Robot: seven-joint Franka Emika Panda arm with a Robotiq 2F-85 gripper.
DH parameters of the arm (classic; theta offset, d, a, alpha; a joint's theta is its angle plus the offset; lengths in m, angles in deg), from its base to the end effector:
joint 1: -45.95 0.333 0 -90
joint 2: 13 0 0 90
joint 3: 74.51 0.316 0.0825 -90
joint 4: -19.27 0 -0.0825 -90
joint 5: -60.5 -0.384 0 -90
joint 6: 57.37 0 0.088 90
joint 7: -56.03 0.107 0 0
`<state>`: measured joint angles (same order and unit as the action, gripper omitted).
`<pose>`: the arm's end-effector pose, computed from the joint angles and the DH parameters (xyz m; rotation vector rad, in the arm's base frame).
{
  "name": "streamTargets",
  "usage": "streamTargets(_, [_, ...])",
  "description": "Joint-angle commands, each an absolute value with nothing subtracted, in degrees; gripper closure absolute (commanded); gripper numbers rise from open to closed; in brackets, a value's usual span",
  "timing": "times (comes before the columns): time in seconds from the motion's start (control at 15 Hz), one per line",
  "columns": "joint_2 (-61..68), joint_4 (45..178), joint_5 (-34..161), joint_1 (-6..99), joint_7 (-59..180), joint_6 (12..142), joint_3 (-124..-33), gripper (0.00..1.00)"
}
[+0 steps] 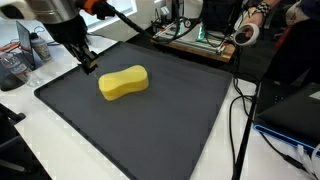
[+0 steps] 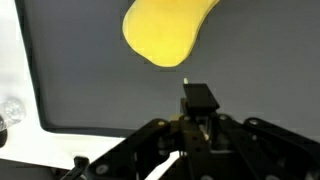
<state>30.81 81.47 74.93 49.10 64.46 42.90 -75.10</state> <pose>0.7480 0.0135 0.3649 2.8780 -0.0609 -0.1084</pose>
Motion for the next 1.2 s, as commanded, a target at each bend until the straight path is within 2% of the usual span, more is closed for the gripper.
streamTargets(0.0, [34.85,74.85,70.15,45.79,58.89,40.56,-75.26,0.97])
streamTargets(0.4, [39.01,69.31,66.40,41.17,55.08,38.63,-75.69,0.97])
streamTargets(0.67, [39.50,69.88,66.46,38.28,51.24,42.19,-74.40,0.97])
streamTargets(0.73, [38.17,72.02,68.08,39.73,53.42,41.58,-75.35,0.87])
streamTargets(1.07, [38.64,71.64,67.95,38.86,52.53,42.20,-74.99,0.87])
streamTargets(1.13, [38.68,71.58,67.95,38.86,52.53,42.20,-74.92,0.97])
